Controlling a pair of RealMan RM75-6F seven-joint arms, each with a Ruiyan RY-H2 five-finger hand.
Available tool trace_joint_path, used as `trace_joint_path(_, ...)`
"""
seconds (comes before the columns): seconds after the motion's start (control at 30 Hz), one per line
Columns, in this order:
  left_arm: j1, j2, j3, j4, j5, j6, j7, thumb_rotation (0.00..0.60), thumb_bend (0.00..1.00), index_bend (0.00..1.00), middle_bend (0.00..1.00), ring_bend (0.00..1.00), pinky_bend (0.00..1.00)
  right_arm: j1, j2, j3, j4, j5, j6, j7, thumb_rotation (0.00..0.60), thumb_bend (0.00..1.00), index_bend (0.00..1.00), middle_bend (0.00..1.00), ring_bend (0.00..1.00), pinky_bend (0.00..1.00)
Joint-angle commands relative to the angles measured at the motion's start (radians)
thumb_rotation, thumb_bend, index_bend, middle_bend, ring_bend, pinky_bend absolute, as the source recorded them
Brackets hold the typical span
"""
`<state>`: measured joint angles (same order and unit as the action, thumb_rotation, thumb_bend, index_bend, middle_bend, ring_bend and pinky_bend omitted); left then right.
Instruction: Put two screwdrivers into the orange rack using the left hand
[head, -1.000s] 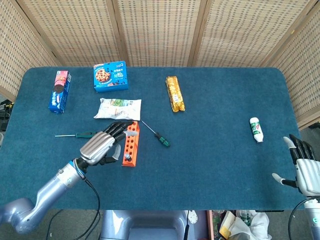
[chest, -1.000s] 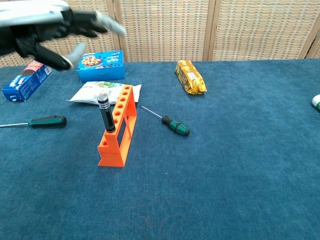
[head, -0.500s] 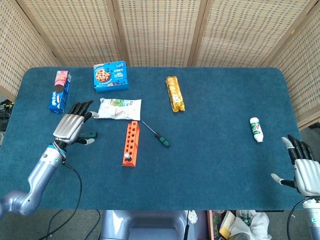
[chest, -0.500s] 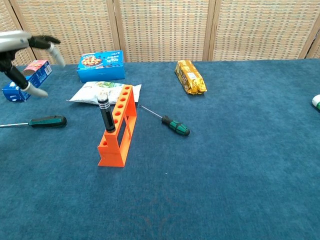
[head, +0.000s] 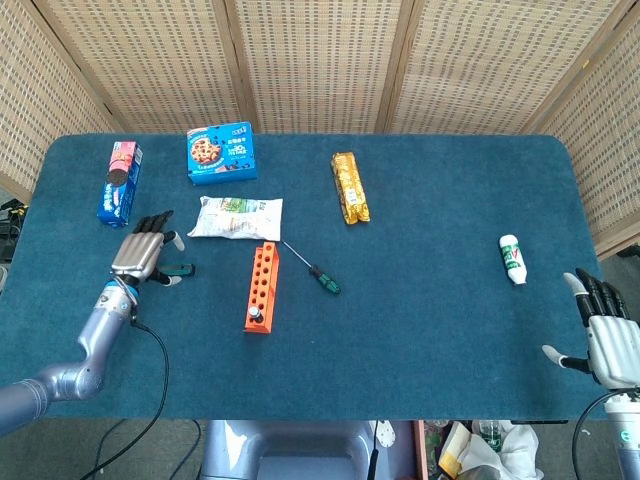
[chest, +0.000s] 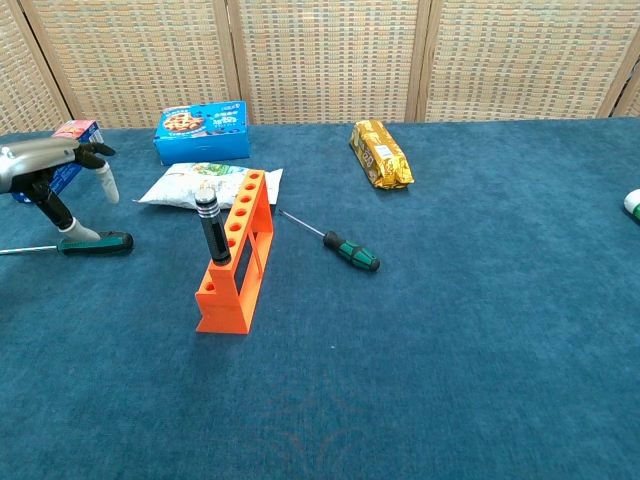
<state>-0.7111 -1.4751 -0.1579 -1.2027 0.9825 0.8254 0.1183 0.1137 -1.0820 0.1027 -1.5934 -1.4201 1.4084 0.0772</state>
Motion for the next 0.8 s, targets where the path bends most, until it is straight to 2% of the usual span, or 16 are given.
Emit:
trace_joint_path(0.03,-0.001,-0.014,0.001,0.026,-0.005,-0.012,0.003,0.600,0.08,0.45,0.00,0.00,0.00,0.001,0.000,0.001,0.001,0.004,-0.003,0.001,0.600,0.00,0.00,0.00,0.00,0.00)
trace_joint_path(0.8,-0.012,-0.114,-0.021,0.190,-0.050,-0.083,0.011,0.600,0.15,0.47,0.00,0.00,0.00,0.003,-0.001,0.001,0.004,0.007,-0.008,0.000,0.600,0.00,0.00,0.00,0.00,0.00)
